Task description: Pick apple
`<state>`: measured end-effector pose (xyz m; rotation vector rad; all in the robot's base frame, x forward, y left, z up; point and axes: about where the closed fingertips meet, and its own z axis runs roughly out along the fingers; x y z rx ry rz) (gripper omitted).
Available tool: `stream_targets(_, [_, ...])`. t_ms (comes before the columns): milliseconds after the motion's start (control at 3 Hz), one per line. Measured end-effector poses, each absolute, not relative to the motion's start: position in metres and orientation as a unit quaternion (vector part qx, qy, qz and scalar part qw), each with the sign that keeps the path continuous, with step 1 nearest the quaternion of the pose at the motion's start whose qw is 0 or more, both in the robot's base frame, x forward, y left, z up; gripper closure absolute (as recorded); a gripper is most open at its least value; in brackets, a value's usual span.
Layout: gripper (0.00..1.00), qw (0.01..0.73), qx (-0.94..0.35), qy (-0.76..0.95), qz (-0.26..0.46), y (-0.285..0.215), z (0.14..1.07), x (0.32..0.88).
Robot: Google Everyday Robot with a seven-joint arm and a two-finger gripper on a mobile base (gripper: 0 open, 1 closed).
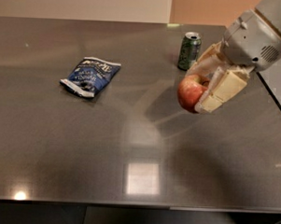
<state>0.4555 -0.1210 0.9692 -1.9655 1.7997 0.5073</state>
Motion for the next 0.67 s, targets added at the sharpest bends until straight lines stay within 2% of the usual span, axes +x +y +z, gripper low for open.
stream_targets(667, [1.0,0.234,-0.706,0.646,0.171,-0.116,0.9802,0.464])
